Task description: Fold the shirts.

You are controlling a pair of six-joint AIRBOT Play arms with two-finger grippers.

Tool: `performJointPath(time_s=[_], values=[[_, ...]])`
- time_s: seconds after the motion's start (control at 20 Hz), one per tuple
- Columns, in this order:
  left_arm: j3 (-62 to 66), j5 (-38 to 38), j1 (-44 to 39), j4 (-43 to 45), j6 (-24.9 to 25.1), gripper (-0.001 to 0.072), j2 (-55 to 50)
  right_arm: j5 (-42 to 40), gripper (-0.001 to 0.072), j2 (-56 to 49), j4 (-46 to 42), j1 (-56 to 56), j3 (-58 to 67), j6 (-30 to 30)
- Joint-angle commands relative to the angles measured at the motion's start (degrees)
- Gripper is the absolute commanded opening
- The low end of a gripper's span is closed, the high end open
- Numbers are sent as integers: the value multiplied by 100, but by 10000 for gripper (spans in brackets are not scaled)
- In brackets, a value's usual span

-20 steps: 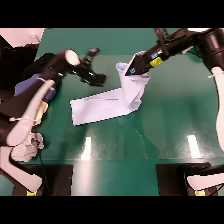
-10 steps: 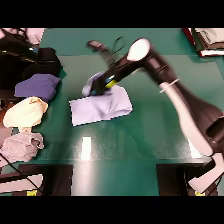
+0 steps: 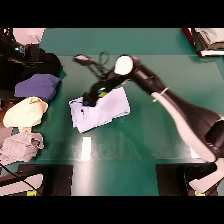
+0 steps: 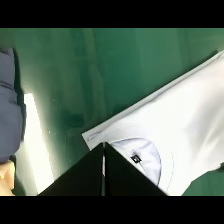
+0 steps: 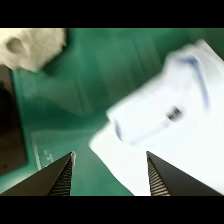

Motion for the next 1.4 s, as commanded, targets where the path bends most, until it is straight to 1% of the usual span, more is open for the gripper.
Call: performJointPath(time_s=[0.0,0.1,0.15,0.2,0.3,0.45,0.7,0.85,0.9,0.95,1.0,1.05,1.1,1.25,1.35], values=[[-42,-114,9,-7,35,22,11,236,523,645,-164,-1001,-1257,63],[-116,-98,9,-94,35,22,11,199,537,822,-118,-1838,-1919,101],[-157,-90,7,-127,37,22,11,260,650,811,-28,-2197,-2118,105],[-208,-68,7,-190,37,22,11,310,710,767,238,-2555,-2326,103],[-284,-20,0,-251,35,22,11,319,708,531,863,-3069,-2583,101],[-341,72,2,-280,37,22,11,348,698,-37,1427,-3254,-2629,96],[-350,76,2,-280,39,22,11,387,697,-1023,1893,-2721,-2015,96],[-350,74,2,-278,42,22,11,413,691,-1381,1950,-2284,-1519,96],[-350,72,2,-280,44,22,11,415,615,-1478,1978,-2146,-1362,96],[-350,70,2,-278,66,22,11,402,491,-1534,1967,-2041,-1248,92],[-350,55,2,-280,131,22,11,382,327,-1558,1950,-1958,-1163,42],[-350,28,2,-280,146,22,11,378,111,-1558,1954,-1904,-1117,-155],[-350,26,2,-280,146,22,11,404,21,-1556,1952,-1886,-1047,-260],[-350,17,2,-280,146,22,11,669,16,-1497,1937,-2011,-815,-297],[-350,-37,2,-278,146,22,13,785,16,-1202,1633,-2369,-815,-310]])
